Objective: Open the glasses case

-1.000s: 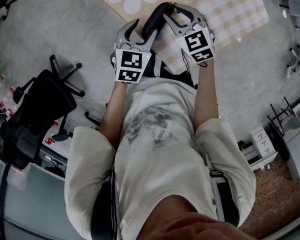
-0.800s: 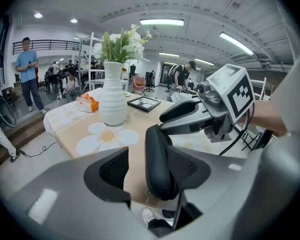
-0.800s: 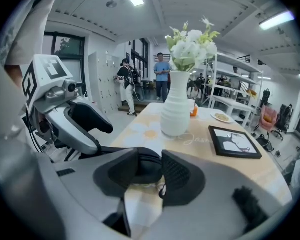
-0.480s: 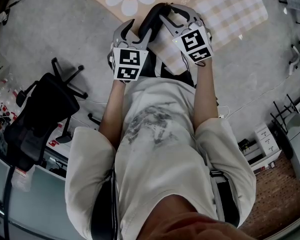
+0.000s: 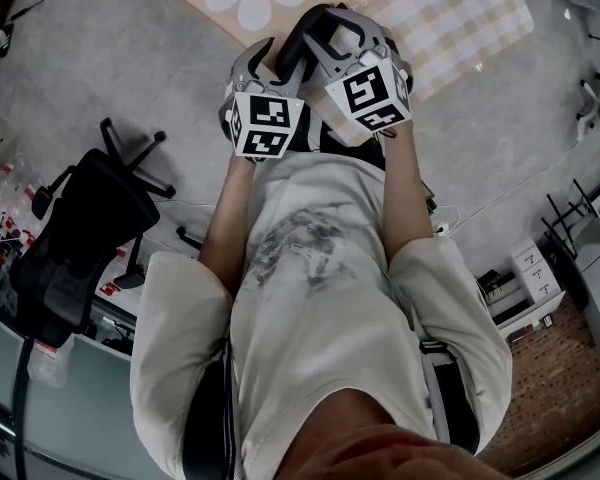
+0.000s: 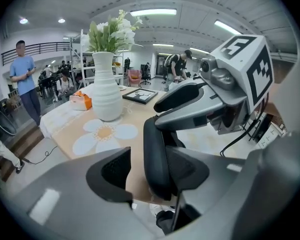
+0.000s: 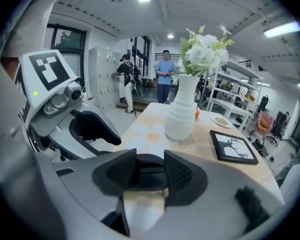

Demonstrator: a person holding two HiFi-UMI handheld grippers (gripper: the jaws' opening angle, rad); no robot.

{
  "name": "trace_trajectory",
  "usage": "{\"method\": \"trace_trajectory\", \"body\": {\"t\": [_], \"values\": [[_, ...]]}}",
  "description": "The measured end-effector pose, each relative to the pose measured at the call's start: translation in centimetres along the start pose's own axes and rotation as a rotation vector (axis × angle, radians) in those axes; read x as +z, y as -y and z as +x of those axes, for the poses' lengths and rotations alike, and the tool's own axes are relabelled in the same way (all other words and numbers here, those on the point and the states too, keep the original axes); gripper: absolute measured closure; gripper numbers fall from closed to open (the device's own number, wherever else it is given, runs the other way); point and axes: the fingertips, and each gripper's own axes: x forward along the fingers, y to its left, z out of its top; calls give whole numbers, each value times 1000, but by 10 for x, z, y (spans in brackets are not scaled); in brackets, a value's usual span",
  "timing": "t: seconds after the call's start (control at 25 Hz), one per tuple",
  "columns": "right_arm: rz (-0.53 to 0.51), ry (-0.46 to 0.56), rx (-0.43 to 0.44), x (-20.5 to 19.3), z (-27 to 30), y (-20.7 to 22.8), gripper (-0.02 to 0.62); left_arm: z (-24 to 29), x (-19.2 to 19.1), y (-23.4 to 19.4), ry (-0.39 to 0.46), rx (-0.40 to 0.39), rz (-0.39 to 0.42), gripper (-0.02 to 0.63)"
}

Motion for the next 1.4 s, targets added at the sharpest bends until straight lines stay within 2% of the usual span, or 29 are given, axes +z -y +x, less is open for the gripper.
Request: {"method": "trace_trajectory", "body": {"t": [0.16, 0.52, 1.04, 1.4], "values": [[-21, -13, -15, -4, -1, 1, 419, 3, -1, -1, -12, -5, 9, 368], [-28, -64, -26, -15, -7, -1, 417, 2, -1, -15, -32, 36, 27, 373], [-55, -67, -40, -14, -8, -4, 419, 3, -5, -42, -61, 48, -55, 365], [-36, -55, -47, -13, -7, -5, 419, 5, -2, -58, -65, 40, -62, 354]]}}
